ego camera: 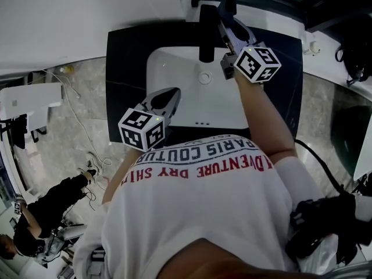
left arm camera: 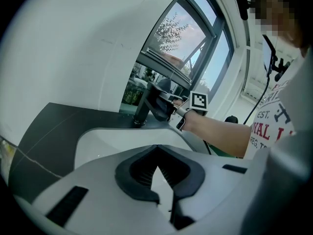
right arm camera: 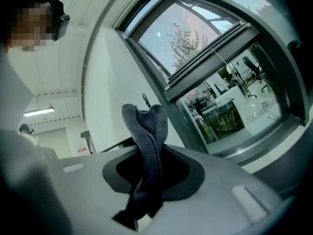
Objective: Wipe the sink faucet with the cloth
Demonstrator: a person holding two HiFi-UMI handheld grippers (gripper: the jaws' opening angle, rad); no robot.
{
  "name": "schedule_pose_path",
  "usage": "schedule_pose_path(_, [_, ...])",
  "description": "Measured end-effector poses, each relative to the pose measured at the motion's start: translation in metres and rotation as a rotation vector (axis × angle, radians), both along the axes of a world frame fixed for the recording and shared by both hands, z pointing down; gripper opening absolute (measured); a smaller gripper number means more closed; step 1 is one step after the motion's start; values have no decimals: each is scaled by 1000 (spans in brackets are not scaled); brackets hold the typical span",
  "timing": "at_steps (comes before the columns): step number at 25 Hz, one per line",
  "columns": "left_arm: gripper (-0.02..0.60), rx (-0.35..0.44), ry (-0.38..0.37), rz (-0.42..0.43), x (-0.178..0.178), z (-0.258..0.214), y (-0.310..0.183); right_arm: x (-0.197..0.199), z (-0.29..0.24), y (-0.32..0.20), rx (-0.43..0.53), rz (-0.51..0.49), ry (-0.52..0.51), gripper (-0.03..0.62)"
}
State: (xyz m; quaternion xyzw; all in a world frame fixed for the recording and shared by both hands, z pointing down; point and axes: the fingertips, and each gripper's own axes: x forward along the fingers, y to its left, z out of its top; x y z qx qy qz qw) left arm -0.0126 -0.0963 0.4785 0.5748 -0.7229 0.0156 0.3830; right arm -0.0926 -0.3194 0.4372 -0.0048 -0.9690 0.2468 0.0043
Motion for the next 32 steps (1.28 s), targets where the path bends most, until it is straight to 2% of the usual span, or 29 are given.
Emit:
schedule_pose_path(5, [2, -14, 4, 3, 0, 3, 0, -4, 45, -1, -47, -11, 143, 66])
schedule_pose_path(10, [2, -25, 3, 5, -2, 6, -1, -3, 88, 2, -45, -6, 312, 67])
schedule_pose_path(20, [2, -37, -2, 31, 1, 8, -7, -5, 112, 2, -23, -18, 441, 67])
schedule_pose_path(23, [2, -32, -10, 35, 1, 5, -9, 2, 105, 0, -37, -12, 413, 67])
schedule_pose_path(26, [2, -26, -14, 36, 0, 2, -10, 19, 87, 1, -77, 20, 312, 67])
schedule_pose_path(32, [2, -27, -11, 45, 2, 4, -10, 50, 72, 31, -299, -18, 108, 67])
